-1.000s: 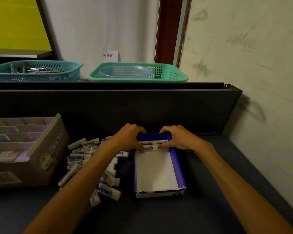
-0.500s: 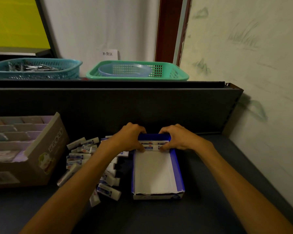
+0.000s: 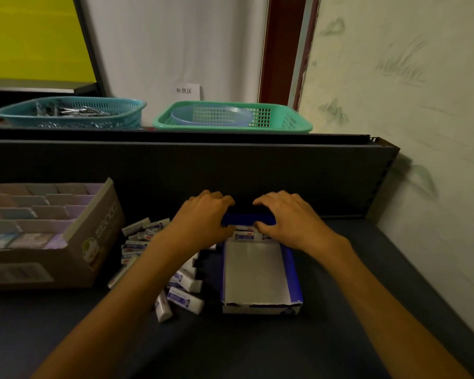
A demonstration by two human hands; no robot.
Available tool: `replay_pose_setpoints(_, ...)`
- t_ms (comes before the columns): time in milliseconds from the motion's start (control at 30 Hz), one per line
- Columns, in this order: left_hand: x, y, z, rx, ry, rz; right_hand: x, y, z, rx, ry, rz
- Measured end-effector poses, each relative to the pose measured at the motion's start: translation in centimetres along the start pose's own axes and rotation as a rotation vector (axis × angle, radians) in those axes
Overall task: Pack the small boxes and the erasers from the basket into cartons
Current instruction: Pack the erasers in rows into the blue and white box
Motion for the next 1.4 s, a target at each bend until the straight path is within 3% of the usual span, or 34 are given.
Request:
replay_pose_setpoints(500,5.2,0.9,8.1,0.094,-0.198,-0.07,8.1,1.8,-1.6,0.05,-0.183,0.016)
replay_pose_setpoints(1167,8.3,2.8,6.1,0.145,-0.097,0.062,8.9,5.1,-5.0,0.172,-0.114,0.051)
replay_pose_setpoints(1400,9.6,1.8,6.5,-0.053,-0.014,0.268,8.2,2.9,-4.5,0.162,-0.154,-0.133)
Point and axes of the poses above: each hand's wrist, its own z-axis away from the middle knuckle, its own y-axis out of the palm, x = y × z, the point moved 4 cm from there along -z, towards the middle knuckle, and after that the axes turned 15 degrees about x, right-handed, at the moved point
